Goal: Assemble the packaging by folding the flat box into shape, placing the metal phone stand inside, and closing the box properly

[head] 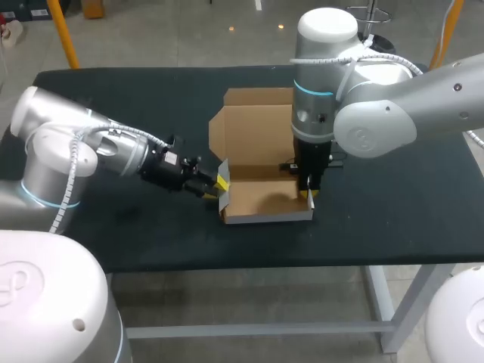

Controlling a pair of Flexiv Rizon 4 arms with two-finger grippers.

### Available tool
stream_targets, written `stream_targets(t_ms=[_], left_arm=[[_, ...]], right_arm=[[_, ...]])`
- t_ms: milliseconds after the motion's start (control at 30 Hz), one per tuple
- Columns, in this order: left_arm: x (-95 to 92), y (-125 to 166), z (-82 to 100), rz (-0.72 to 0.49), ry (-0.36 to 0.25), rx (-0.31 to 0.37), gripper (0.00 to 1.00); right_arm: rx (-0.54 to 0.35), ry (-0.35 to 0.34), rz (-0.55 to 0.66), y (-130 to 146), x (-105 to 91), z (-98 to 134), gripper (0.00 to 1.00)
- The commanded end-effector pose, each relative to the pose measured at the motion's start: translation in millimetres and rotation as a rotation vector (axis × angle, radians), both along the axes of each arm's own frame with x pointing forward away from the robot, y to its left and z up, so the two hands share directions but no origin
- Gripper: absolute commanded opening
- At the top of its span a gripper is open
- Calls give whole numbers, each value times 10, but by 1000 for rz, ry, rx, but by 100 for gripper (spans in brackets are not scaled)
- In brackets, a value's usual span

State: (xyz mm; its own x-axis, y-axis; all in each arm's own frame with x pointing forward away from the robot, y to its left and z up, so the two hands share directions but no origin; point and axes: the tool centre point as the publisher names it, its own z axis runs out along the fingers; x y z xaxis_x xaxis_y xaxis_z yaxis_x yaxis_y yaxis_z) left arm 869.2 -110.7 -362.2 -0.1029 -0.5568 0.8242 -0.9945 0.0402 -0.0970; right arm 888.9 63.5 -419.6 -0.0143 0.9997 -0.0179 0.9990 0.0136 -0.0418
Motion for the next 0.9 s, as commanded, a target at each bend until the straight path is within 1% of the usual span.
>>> stream_targets(t_ms=[33,200,533,667,800,900], left_arm=[[27,-56,6,-5,8,15,40],[28,-90,-9,-6,11,32,41],[23,-128,-58,-2,21,73,39],[17,-138,-59,3,17,93,42],[9,-165,-59,12,9,136,43],[11,-199,-61,24,1,187,43]], right_arm=[[-3,4,0,11,7,7,0],[-3,4,0,11,7,7,0],[-3,4,0,11,7,7,0],[-3,4,0,11,7,7,0],[-3,4,0,11,7,7,0],[-3,4,0,11,7,7,0]])
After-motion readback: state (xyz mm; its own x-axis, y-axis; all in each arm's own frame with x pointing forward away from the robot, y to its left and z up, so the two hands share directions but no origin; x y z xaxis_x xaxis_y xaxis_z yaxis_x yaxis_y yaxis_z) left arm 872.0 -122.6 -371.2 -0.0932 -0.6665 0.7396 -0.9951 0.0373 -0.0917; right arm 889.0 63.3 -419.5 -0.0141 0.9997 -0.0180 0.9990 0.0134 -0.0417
